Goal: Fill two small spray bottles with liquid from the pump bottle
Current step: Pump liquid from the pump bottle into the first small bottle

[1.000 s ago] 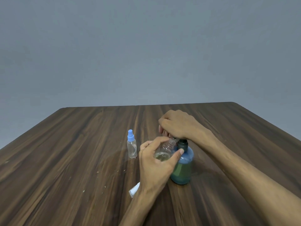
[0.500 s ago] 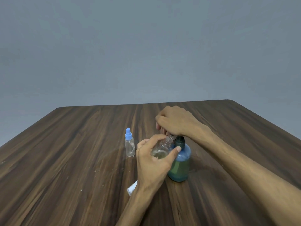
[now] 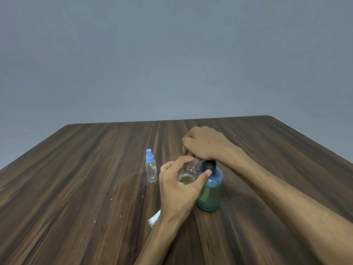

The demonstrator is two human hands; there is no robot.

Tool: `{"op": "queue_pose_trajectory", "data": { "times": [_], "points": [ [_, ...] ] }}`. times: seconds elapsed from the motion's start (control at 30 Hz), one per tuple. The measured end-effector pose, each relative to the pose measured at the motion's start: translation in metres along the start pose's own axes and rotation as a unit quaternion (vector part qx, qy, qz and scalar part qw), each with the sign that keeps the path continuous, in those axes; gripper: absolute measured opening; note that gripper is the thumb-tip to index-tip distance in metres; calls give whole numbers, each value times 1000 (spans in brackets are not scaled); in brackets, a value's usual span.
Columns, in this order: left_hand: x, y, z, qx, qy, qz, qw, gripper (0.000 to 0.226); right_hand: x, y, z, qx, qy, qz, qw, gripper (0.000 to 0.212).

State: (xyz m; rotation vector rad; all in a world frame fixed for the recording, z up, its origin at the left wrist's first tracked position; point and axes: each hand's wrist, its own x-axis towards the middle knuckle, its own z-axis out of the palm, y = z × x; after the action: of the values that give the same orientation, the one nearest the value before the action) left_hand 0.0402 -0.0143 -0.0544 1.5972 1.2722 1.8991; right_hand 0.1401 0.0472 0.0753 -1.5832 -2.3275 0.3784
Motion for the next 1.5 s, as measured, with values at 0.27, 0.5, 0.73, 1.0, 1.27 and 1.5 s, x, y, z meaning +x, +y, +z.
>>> {"op": "queue_pose_trajectory", "data": {
  "times": [0.27, 0.5, 0.73, 1.0, 1.27, 1.5],
  "points": [
    [1, -1, 0, 1, -1, 1, 1000, 39, 1, 0, -1, -2, -1, -1, 1000, 37],
    [1, 0, 0, 0, 1, -2, 1000, 40, 1, 1, 3, -12, -9, 0, 1000, 37],
    [1, 2, 0, 4, 3, 10, 1000, 39, 4, -1, 0, -25, -21, 0, 999, 38],
    [1, 3, 0, 17, 6, 16, 1000, 37, 0, 1, 4, -20, 10, 6, 1000, 39],
    [1, 4, -2, 4, -5, 9, 1000, 40, 1, 1, -5, 16, -1, 1, 1000, 40],
    [1, 1, -1, 5, -1, -1, 1000, 42, -2, 1, 1, 12, -6, 3, 1000, 40]
  ]
}}
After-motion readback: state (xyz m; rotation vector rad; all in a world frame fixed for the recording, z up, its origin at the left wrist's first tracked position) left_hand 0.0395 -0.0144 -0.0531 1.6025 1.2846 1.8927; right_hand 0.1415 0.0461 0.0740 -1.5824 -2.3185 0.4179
